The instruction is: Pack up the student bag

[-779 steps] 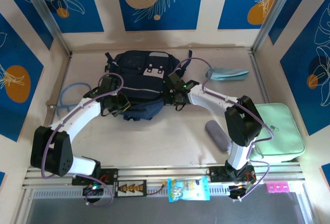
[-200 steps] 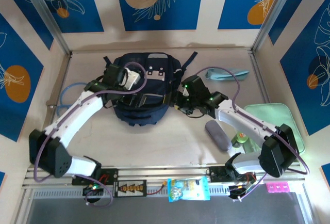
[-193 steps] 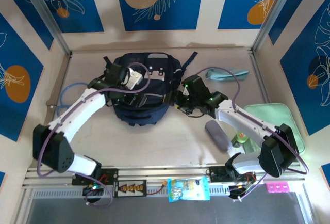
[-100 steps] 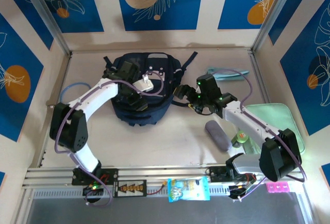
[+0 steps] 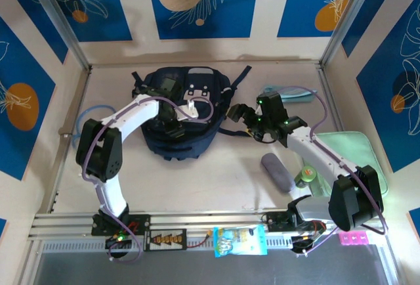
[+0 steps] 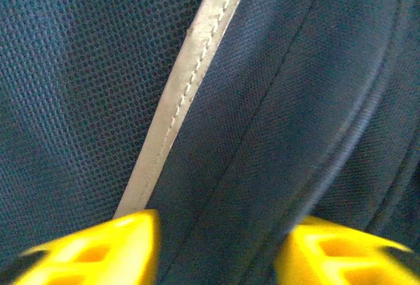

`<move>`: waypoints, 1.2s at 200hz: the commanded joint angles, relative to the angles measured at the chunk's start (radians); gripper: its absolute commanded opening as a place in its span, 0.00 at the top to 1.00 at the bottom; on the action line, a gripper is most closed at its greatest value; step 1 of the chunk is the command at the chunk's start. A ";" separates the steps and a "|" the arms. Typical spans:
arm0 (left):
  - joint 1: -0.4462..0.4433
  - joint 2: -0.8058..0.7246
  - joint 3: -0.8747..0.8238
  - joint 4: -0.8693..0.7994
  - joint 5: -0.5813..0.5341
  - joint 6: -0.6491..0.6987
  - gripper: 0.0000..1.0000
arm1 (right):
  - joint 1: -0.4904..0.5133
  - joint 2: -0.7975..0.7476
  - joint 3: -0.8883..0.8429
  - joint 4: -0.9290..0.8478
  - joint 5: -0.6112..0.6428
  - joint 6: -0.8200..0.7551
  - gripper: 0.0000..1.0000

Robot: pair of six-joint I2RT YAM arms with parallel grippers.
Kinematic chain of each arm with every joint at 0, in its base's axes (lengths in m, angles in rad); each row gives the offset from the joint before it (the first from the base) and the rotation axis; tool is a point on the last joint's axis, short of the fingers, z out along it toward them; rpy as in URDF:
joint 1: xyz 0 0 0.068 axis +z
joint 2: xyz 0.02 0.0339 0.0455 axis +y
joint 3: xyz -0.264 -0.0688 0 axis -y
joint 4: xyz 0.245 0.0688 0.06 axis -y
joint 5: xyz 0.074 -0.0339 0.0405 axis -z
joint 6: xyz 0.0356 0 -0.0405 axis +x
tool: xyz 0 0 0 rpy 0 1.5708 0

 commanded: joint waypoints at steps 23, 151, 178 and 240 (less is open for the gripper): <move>-0.001 0.055 0.102 0.008 -0.108 -0.001 0.74 | -0.018 0.000 0.044 -0.012 -0.033 -0.036 0.02; 0.002 -0.292 -0.033 0.215 0.115 -0.149 1.00 | -0.015 0.192 0.188 0.141 -0.170 -0.109 0.10; 0.007 -0.376 -0.164 0.305 0.153 -0.224 1.00 | -0.032 0.318 0.309 0.097 -0.204 -0.242 0.14; 0.015 -0.489 -0.363 0.386 0.223 -0.279 1.00 | -0.043 0.611 0.530 0.132 -0.256 -0.289 0.18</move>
